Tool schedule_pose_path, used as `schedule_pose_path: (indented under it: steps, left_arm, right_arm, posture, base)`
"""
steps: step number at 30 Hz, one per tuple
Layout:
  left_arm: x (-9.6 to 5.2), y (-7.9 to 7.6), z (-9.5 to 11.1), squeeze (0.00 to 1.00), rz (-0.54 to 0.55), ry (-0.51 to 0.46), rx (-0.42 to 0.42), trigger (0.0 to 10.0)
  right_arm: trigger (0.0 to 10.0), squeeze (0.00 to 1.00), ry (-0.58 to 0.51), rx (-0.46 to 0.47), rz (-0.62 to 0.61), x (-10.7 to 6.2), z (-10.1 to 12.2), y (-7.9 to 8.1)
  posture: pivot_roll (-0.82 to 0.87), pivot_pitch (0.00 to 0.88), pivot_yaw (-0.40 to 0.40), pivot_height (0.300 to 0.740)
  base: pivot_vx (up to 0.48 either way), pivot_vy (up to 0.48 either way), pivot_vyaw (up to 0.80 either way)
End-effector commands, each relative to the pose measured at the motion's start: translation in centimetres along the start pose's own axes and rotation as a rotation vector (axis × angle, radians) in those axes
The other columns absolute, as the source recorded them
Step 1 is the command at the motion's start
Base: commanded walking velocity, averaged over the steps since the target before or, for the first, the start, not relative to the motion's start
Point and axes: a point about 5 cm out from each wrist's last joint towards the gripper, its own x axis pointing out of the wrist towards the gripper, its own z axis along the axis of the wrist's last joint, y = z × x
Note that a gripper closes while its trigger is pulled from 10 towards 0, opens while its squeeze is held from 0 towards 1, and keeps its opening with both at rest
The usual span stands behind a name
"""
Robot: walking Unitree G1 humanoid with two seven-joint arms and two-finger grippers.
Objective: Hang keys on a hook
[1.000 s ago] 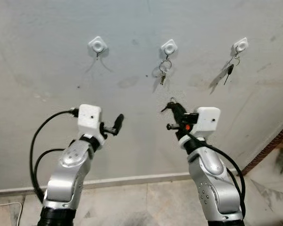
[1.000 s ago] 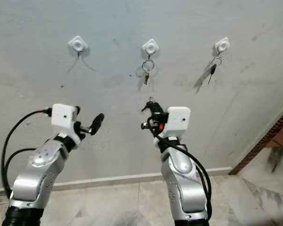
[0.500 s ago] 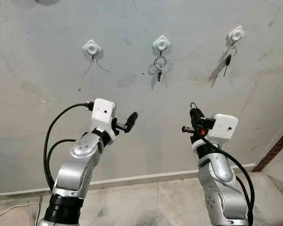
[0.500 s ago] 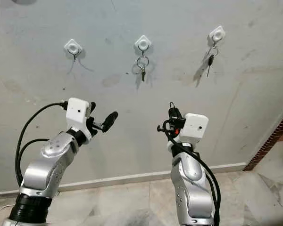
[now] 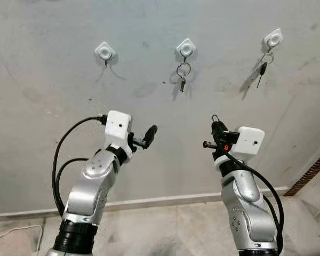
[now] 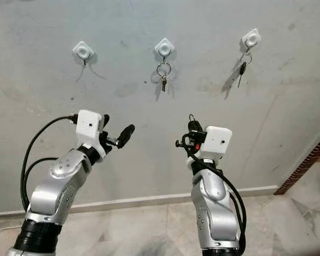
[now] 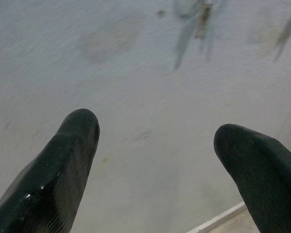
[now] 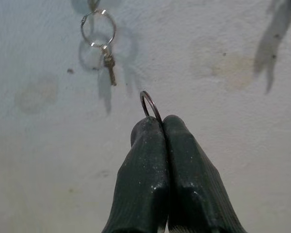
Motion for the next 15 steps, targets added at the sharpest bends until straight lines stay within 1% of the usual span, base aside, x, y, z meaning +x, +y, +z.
schedule_pose_path:
  steps: [1, 2, 13, 15]
  left_arm:
    - [-0.41, 0.87, 0.01, 0.00, 0.049, -0.007, 0.004, 10.0]
    - [-0.41, 0.98, 0.02, 0.00, 0.055, -0.009, 0.004, 10.0]
    - [-0.36, 0.93, 0.08, 0.00, 0.057, -0.018, -0.001, 10.0]
    - [-0.39, 0.83, 0.03, 0.00, 0.066, -0.023, -0.009, 10.0]
  right_arm:
    - [10.0, 0.00, 0.001, 0.019, 0.021, 0.28, -0.04, 0.47]
    - [10.0, 0.00, 0.003, 0.016, 0.027, 0.36, -0.05, 0.51]
    - [10.0, 0.00, 0.004, 0.012, 0.034, 0.50, 0.01, 0.55]
    - [10.0, 0.00, 0.009, -0.002, 0.045, 0.40, 0.05, 0.49]
  posture:
    - [0.19, 0.000, 0.015, 0.740]
    - [0.19, 0.000, 0.010, 0.740]
    - [0.19, 0.000, -0.004, 0.740]
    - [0.18, 0.000, -0.019, 0.740]
  base:
    - [0.000, 0.000, 0.80]
    - [0.000, 0.000, 0.62]
    - [0.000, 0.000, 0.00]
    - [0.000, 0.000, 0.00]
